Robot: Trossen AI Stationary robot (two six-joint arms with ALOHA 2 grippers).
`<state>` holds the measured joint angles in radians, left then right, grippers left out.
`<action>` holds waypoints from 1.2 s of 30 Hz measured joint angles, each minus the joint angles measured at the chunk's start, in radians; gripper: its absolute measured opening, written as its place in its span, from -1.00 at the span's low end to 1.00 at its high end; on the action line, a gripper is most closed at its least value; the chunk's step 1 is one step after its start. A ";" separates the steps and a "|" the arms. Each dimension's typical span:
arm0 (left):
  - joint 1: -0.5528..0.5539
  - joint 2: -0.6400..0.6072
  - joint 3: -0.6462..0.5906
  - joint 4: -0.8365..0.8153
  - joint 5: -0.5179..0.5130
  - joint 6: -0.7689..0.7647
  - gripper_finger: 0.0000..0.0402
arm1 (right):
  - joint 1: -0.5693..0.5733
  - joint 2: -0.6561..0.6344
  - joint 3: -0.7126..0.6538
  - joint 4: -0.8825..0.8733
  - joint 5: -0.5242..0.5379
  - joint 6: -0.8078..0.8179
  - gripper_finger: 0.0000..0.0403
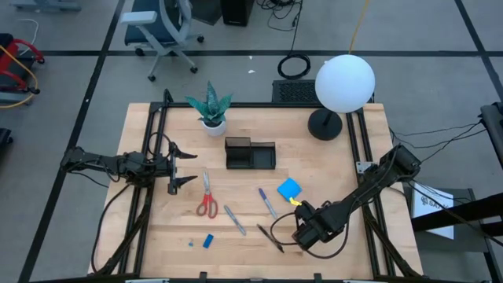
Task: Pick and place office supplies into organizer
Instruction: Put the purple pen into the black desk organizer
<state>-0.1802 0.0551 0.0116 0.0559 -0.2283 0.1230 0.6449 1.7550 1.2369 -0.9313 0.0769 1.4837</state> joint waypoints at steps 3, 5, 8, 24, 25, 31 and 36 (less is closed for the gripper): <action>0.000 0.000 0.000 0.000 0.000 0.000 0.73 | -0.002 -0.044 -0.069 0.129 0.004 0.010 -0.07; 0.000 0.000 0.000 0.000 0.000 0.000 0.73 | -0.010 -0.087 -0.124 0.191 -0.002 0.033 -0.07; 0.000 0.000 0.000 0.000 0.000 0.000 0.73 | -0.008 -0.154 -0.200 0.257 0.000 0.051 -0.07; 0.000 0.000 0.000 0.000 0.000 0.000 0.73 | -0.004 -0.140 -0.279 0.323 -0.085 0.070 -0.07; 0.000 0.000 0.000 0.000 0.000 0.000 0.73 | -0.002 -0.135 -0.279 0.323 -0.096 0.069 -0.07; 0.000 0.000 0.000 0.000 0.000 0.000 0.73 | -0.002 -0.088 -0.277 0.322 -0.136 0.043 -0.07; 0.000 0.000 0.000 0.000 0.000 0.000 0.73 | -0.003 -0.059 -0.271 0.319 -0.153 0.014 -0.07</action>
<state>-0.1799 0.0551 0.0113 0.0559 -0.2283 0.1230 0.6418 1.6963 0.9657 -0.6126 -0.0765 1.4982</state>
